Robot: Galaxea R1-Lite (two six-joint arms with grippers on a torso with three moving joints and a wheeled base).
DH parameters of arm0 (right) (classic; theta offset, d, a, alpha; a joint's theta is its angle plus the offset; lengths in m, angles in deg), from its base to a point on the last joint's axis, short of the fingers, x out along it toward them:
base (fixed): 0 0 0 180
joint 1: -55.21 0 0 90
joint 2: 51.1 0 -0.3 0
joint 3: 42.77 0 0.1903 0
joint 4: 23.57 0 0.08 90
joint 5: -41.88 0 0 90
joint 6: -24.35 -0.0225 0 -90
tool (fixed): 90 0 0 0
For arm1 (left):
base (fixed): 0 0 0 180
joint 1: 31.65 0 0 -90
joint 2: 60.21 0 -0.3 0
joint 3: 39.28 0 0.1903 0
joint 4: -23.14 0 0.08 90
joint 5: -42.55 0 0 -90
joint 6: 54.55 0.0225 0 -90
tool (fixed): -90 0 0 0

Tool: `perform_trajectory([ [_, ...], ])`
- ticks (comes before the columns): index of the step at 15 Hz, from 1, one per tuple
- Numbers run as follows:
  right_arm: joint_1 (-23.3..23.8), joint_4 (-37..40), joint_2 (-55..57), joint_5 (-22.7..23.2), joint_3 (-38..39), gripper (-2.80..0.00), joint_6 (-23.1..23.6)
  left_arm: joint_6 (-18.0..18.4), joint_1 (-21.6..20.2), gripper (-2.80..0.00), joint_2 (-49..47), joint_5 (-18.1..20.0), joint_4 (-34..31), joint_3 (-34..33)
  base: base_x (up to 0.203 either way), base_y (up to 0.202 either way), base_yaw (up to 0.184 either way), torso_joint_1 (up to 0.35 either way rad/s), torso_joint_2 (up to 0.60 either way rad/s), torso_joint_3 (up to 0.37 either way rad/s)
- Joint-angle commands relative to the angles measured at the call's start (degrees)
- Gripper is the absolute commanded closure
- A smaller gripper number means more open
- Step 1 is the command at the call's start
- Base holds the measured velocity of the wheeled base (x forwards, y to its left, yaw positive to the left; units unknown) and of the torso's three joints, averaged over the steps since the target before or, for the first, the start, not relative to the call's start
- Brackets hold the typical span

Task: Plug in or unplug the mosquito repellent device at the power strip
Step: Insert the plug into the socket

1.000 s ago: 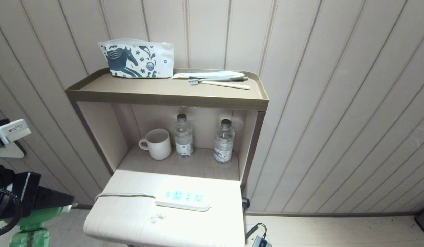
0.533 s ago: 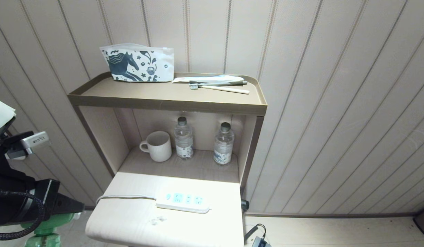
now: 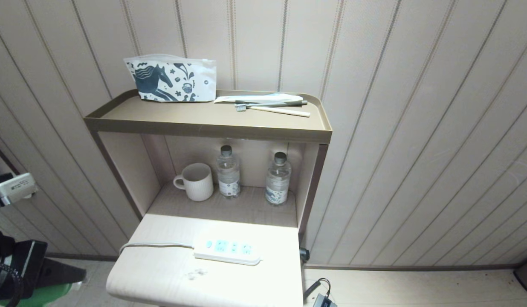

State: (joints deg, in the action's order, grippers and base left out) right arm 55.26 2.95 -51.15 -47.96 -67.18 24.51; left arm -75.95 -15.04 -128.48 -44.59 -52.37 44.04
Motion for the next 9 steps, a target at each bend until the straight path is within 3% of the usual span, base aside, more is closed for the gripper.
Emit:
perform_trajectory([
  [1,0.0,0.0,0.0,0.0,0.0,0.0,0.0,-0.6,0.0,0.0,2.0,0.0,-0.9,-0.6,0.0,0.0,0.0,0.0,0.0,0.0],
  [6,0.0,0.0,0.0,0.0,0.0,0.0,0.0,0.4,0.1,0.0,-1.7,-1.1,-1.0,2.5,0.0,0.0,0.0,0.0,0.0,0.0],
  [9,0.0,0.0,0.0,0.0,0.0,0.0,0.0,7.0,-0.4,0.0,-10.3,-1.5,4.6,3.7,0.0,0.0,0.0,0.0,0.0,0.0],
])
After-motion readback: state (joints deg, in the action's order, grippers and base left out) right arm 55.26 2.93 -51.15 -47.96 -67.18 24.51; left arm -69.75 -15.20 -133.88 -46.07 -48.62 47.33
